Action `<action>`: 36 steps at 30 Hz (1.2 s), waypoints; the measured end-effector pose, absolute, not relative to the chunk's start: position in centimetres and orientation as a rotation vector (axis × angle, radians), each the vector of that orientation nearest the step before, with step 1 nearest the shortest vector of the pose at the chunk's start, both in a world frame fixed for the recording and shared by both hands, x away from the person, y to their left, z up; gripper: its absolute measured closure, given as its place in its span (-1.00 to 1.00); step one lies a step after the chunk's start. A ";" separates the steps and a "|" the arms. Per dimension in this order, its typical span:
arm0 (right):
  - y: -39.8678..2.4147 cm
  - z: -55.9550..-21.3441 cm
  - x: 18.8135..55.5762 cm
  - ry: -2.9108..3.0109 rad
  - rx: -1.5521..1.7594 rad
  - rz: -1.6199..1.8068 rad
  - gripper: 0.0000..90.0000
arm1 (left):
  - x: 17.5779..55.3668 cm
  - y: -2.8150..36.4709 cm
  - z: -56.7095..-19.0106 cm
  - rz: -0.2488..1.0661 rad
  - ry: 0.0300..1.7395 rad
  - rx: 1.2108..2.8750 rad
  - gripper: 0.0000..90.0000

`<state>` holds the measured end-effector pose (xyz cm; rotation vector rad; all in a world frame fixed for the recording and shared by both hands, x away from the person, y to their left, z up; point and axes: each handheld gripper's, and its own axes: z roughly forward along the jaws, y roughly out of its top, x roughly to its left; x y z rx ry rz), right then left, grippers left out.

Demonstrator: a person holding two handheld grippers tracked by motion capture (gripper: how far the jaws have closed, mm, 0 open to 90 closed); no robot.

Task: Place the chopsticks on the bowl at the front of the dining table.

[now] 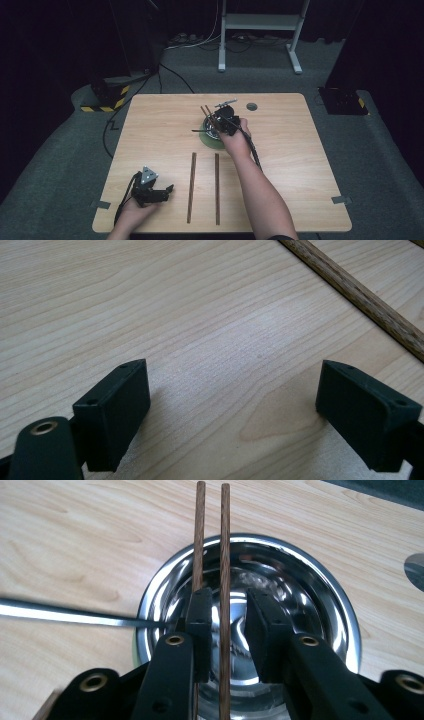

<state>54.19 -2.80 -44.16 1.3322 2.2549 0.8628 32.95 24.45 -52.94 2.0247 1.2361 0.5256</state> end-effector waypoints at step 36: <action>-12.9 -49.0 44.8 2.114 1.223 1.109 0.54 | 32.6 24.6 -52.9 0.587 1.305 1.965 -0.33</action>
